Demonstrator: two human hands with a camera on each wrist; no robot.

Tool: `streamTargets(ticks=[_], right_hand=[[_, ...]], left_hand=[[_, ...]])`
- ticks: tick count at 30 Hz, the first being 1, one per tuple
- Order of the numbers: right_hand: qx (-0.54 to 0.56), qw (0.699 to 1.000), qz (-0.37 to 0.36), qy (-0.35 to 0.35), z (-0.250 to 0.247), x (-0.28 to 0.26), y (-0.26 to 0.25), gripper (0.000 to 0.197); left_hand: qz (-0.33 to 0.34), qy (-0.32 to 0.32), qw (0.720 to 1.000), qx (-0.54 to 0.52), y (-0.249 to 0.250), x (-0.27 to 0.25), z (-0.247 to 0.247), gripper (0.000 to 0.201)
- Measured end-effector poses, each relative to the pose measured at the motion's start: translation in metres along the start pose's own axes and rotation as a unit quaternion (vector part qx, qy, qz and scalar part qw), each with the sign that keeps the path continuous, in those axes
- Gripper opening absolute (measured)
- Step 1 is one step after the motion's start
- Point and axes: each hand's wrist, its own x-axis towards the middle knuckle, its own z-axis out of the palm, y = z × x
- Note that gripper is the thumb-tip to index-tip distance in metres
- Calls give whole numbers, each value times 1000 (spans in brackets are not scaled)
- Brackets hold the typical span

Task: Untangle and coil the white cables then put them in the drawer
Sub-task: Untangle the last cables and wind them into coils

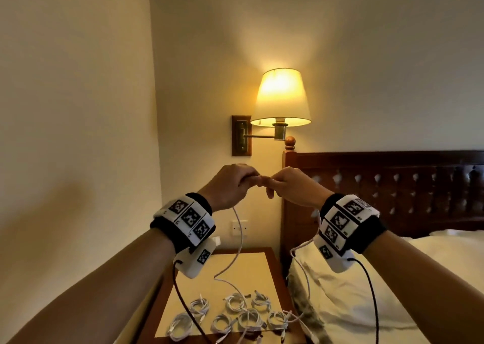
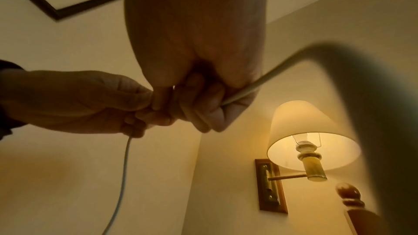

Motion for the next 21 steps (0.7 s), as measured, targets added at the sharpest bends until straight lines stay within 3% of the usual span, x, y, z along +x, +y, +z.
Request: streamTargets(ticks=[3,6,10,12,14,16,18,21], right_hand=[[87,996,31,-21,8,-12,9,38],[207,975,62,-43,6,-28,24,40],[360,925,94,-73,-1,-44,54,33],[383,917,97,-48,-1,-43,57,32],[390,917,85,-8,0,-37,49,31],[370,927,67,4,3,-29,34,31],[314,948,51,3,8,-19,17,33],[262,963,58,1,21,-1,-2,36]], left_hand=[[14,13,1000,-8,3,-7,10,18],[-35,37,997,-52,-6,-15,4,13],[-115,44,992,-36,-24,-23,-18,10],[-161,-22,986,-36,-24,-19,-28,13],[-200,-90,975,-20,-19,-11,-31,31],[-211,-103,972,-23,-12,0,-30,48],[-203,-160,963,-78,-2,12,-27,47],[-219,-283,915,-185,3,19,-26,34]])
